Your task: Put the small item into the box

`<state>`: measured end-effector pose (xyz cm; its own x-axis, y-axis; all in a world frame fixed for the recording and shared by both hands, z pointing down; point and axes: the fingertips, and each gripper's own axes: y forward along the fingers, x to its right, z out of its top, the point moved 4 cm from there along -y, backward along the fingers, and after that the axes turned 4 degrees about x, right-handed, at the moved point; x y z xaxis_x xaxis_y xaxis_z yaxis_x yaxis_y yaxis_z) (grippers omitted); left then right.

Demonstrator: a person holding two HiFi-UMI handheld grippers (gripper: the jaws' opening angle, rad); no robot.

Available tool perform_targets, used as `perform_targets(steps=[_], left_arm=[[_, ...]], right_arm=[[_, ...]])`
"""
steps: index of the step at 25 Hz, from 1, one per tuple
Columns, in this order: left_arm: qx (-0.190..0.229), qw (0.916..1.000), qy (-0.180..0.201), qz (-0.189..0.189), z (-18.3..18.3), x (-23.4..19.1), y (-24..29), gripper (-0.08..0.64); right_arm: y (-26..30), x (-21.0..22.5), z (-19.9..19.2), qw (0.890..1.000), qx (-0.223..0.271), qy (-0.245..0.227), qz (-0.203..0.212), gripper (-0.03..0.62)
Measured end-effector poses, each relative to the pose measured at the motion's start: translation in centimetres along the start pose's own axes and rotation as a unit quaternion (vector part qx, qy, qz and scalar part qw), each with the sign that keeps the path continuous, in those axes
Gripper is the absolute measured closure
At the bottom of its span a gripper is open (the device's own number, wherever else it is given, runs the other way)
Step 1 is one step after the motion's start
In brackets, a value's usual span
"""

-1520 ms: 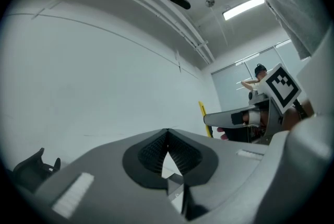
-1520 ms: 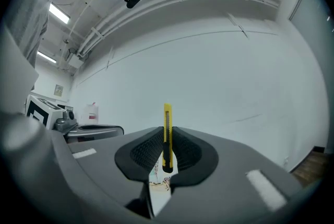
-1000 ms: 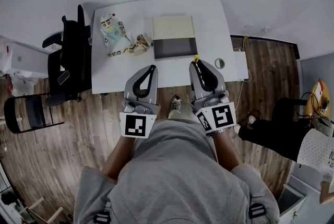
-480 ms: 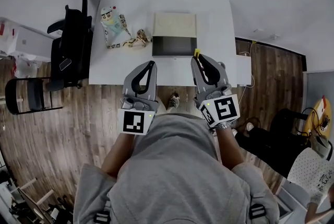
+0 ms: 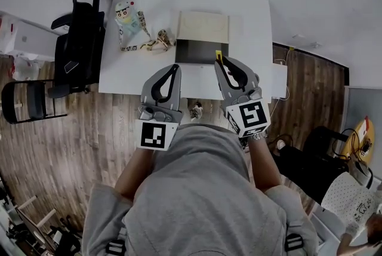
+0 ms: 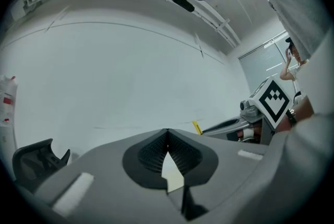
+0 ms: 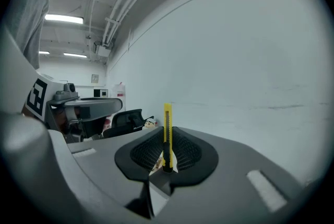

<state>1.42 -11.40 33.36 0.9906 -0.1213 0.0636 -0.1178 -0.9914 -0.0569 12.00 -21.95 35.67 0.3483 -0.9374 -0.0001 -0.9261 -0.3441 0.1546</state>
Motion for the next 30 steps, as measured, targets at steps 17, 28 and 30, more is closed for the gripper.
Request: perform_targets(steps=[17, 28, 30], left_arm=[[-0.038, 0.9989, -0.026, -0.013, -3.9, -6.1, 6.2, 0.557], [-0.058, 0.9975, -0.028, -0.029, -5.8, -8.5, 8.9, 0.557], [-0.059, 0.9974, -0.029, -0.031, -6.2, -8.7, 9.4, 0.557]], right_arm=[[9.2, 0.9, -5.1, 0.992, -0.121, 0.003, 0.028, 0.525], [13.3, 0.8, -9.9, 0.978, -0.205, 0.002, 0.048, 0.525], [13.8, 1.0, -11.1, 0.974, -0.223, 0.006, 0.047, 0.525]])
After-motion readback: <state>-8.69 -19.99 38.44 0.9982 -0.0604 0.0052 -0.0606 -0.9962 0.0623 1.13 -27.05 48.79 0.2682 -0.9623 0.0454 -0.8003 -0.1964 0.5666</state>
